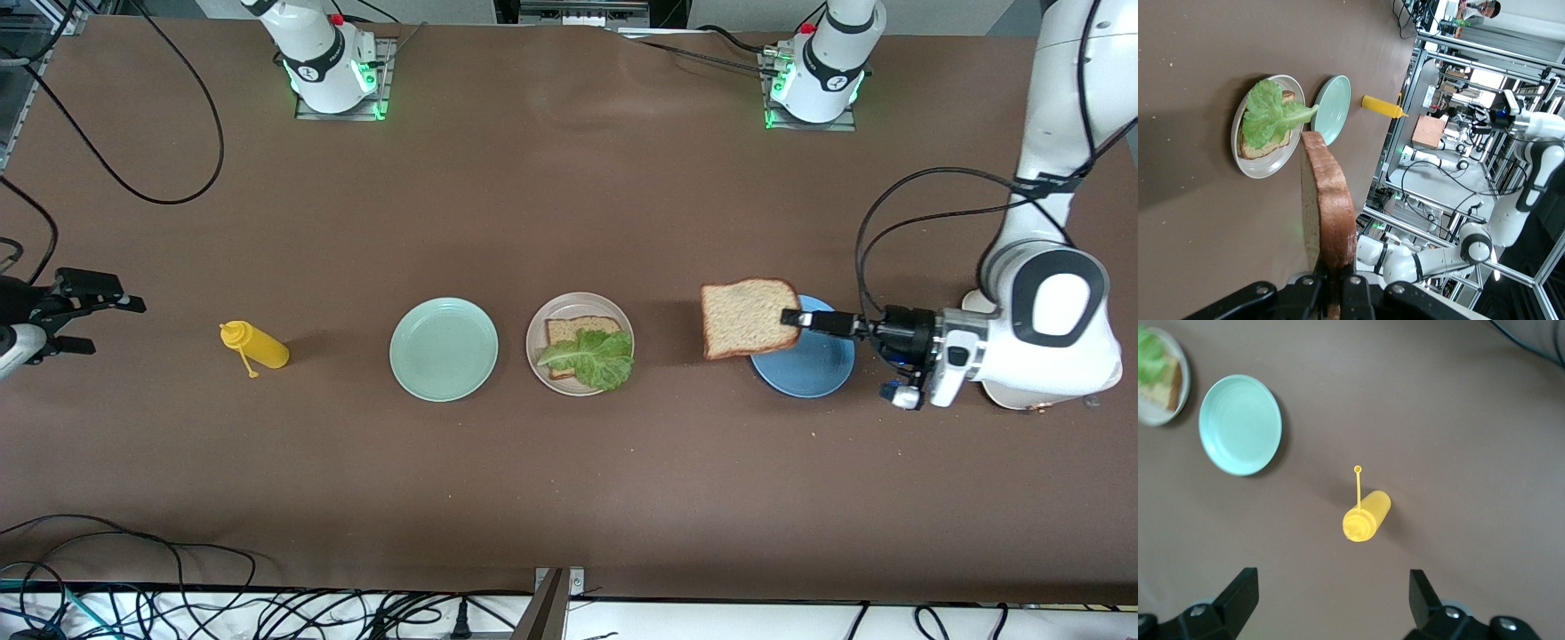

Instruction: Make sandwich on beige plate with both arms

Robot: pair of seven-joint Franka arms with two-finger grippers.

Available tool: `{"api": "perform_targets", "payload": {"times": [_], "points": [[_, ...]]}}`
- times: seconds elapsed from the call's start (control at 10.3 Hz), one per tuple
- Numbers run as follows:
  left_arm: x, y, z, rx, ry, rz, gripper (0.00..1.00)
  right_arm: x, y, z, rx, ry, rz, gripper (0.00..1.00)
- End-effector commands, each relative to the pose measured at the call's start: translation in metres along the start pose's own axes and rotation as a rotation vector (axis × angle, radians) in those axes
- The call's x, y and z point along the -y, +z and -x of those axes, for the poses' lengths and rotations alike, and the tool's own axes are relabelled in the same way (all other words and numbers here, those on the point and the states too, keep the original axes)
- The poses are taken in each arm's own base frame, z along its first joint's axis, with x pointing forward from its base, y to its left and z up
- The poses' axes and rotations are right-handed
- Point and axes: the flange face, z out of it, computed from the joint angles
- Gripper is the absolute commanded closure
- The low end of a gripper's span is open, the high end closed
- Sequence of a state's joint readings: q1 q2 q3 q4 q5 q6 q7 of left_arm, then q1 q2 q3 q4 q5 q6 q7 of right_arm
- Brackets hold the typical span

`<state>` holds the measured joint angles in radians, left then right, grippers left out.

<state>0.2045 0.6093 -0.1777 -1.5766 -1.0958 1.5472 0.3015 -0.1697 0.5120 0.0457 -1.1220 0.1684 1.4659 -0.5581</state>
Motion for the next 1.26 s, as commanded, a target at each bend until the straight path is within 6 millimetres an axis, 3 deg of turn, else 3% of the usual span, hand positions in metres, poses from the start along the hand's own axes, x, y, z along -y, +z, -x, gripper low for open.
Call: {"api": "perform_targets", "payload": {"times": [0.0, 0.1, 0.39, 0.58, 0.78, 0.97, 1.16], "points": [[0.0, 0.034, -0.005, -0.075, -0.017, 0.05, 1.0, 0.014, -0.002, -0.003, 0.03, 0.19, 0.046, 0.0], [-0.002, 0.063, -0.013, -0.115, -0.022, 0.034, 1.0, 0.015, -0.01, 0.001, 0.04, 0.236, 0.111, 0.0], [-0.003, 0.116, -0.018, -0.184, -0.043, 0.014, 1.0, 0.07, -0.032, -0.006, 0.042, 0.351, 0.254, 0.0], [-0.003, 0.146, -0.014, -0.225, -0.03, 0.03, 1.0, 0.11, -0.02, 0.004, 0.028, 0.47, 0.269, 0.0], [0.01, 0.173, -0.008, -0.262, -0.017, 0.056, 1.0, 0.119, -0.01, 0.008, -0.028, 0.463, 0.276, 0.0], [0.015, 0.18, -0.007, -0.29, -0.028, 0.077, 1.0, 0.104, -0.018, 0.007, -0.095, 0.501, 0.286, 0.0], [0.015, 0.205, -0.006, -0.308, -0.039, 0.082, 1.0, 0.103, -0.017, 0.008, -0.079, 0.51, 0.273, 0.0]]}}
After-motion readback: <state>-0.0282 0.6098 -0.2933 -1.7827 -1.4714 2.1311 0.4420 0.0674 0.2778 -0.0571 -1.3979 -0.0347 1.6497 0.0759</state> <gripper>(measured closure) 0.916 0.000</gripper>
